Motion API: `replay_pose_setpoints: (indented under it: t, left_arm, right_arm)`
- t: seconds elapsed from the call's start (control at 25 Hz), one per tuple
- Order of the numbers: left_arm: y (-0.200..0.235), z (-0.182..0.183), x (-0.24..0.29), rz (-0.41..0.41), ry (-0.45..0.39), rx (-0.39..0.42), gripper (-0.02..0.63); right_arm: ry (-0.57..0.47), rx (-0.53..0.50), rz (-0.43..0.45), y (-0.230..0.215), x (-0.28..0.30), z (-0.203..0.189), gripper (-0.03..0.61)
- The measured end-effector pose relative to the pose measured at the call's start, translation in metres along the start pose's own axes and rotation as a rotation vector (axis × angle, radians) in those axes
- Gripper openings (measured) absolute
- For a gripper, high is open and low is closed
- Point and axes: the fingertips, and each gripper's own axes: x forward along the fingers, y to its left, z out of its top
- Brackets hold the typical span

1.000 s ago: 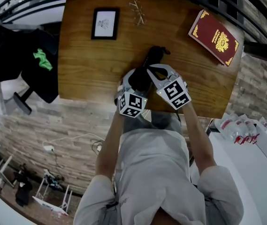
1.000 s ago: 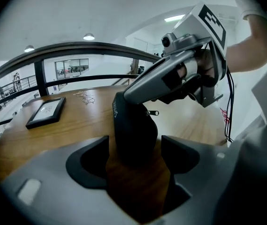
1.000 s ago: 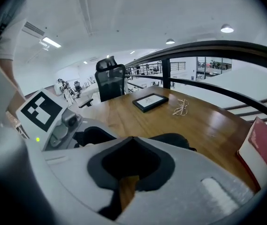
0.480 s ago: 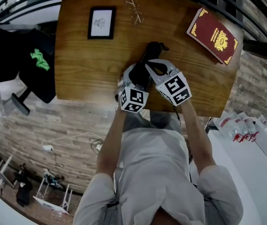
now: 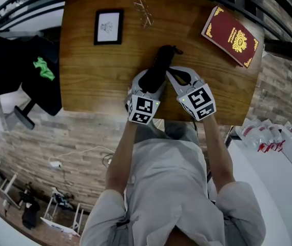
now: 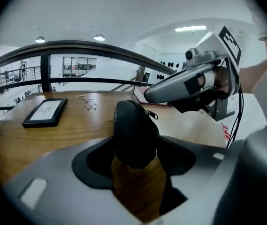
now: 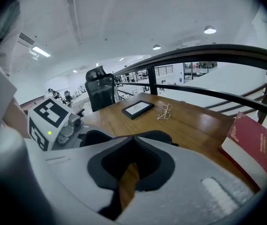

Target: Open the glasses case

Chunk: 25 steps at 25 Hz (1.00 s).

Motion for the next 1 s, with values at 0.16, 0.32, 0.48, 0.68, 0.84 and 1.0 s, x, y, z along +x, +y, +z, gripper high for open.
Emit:
replay_pose_setpoints:
  t: [0.16,0.32,0.48,0.68,0.84,1.0]
  left_arm:
    - [0.0,0.004,-0.003,-0.023,-0.018,-0.025,0.303]
    - [0.001,0.006,-0.006,-0.033,-0.025,-0.04,0.302]
    - [0.0,0.006,-0.008,-0.039,-0.028,-0.041,0.302]
    - [0.001,0.004,-0.012,-0.033,-0.021,-0.053,0.302]
    - [0.003,0.005,-0.013,-0.027,-0.016,-0.048,0.301]
    - [0.002,0.004,-0.015,-0.036,-0.013,-0.041,0.301]
  right_arm:
    - [0.007,-0.043,0.009,0.01,-0.007,-0.001,0.014]
    - [0.033,-0.098,0.041,0.025,-0.005,-0.006,0.067]
    - [0.046,-0.125,0.05,0.032,-0.001,-0.01,0.095]
    - [0.053,-0.13,0.06,0.036,0.004,-0.013,0.095]
    - [0.04,-0.137,0.085,0.045,0.006,-0.011,0.017]
    - [0.046,-0.124,0.061,0.043,0.007,-0.013,0.005]
